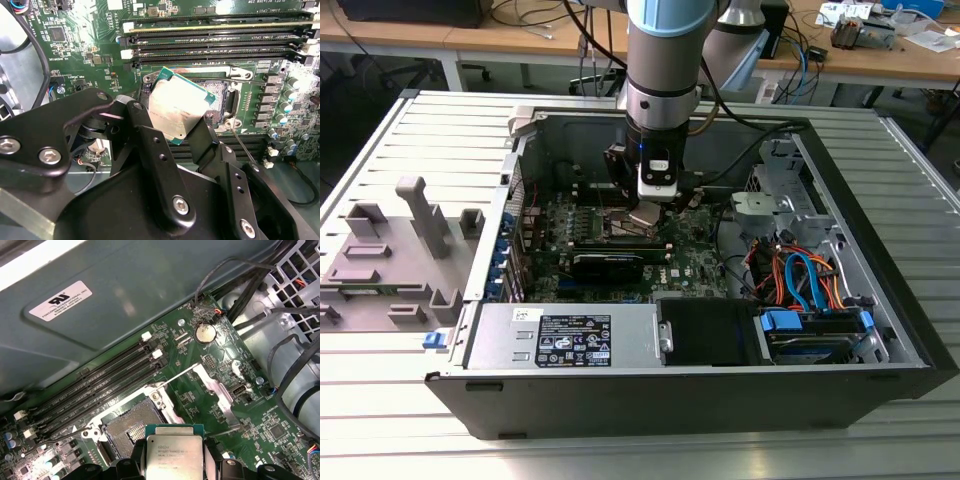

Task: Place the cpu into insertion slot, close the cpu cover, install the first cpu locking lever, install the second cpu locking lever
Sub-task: 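Place the cpu into insertion slot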

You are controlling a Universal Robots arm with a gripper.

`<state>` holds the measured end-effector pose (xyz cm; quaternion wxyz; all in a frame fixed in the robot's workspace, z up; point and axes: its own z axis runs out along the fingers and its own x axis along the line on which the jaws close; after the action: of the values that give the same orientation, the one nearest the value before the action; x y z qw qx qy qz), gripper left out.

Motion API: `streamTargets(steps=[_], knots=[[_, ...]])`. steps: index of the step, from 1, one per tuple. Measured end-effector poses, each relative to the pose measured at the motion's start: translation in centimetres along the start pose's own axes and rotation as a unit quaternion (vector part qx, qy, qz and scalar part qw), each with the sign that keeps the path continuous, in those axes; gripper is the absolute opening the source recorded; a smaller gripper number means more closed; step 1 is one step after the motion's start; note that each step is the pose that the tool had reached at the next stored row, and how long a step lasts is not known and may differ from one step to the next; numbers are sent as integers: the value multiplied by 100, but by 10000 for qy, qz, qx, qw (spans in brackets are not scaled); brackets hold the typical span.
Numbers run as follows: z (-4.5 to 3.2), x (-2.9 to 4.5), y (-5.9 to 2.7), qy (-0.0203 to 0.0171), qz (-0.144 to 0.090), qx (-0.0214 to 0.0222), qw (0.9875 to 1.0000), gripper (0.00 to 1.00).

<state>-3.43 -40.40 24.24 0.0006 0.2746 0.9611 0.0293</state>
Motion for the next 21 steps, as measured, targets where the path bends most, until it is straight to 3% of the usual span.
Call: streamTargets(steps=[21], knots=[[0,0,0,-8,136,-2,9999,55]])
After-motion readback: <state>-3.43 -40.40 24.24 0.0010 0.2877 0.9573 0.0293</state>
